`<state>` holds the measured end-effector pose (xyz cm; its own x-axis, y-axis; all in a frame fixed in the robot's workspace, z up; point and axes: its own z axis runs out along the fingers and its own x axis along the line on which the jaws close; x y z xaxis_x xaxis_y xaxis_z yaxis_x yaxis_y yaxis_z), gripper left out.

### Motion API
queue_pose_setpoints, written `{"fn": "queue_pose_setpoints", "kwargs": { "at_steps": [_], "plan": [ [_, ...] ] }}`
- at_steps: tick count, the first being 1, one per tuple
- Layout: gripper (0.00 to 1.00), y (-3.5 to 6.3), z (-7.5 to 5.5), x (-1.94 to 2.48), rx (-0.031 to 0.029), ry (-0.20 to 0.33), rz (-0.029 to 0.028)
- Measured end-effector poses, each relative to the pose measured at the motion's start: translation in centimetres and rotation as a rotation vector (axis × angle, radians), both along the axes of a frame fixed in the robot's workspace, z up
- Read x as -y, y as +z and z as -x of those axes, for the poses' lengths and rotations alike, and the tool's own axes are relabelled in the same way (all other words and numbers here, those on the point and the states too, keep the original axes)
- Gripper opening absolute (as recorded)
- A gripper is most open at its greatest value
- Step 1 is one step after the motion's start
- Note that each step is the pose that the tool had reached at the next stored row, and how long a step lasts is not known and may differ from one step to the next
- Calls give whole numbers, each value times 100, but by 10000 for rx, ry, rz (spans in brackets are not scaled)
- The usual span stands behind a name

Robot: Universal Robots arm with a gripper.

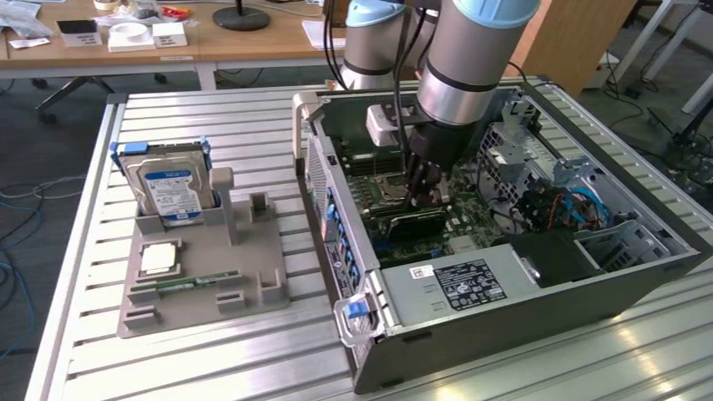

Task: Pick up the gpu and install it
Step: 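Press down on the gpu until it lock into place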

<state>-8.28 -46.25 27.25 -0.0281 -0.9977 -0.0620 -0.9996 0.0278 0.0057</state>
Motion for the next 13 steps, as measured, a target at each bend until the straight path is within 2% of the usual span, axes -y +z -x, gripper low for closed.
{"fn": "queue_pose_setpoints", "kwargs": {
  "at_steps": [3, 13],
  "plan": [
    [11, -3, 2, -13, 1, 0, 0],
    [11, -58, 13, -18, 1, 0, -2]
  ]
}}
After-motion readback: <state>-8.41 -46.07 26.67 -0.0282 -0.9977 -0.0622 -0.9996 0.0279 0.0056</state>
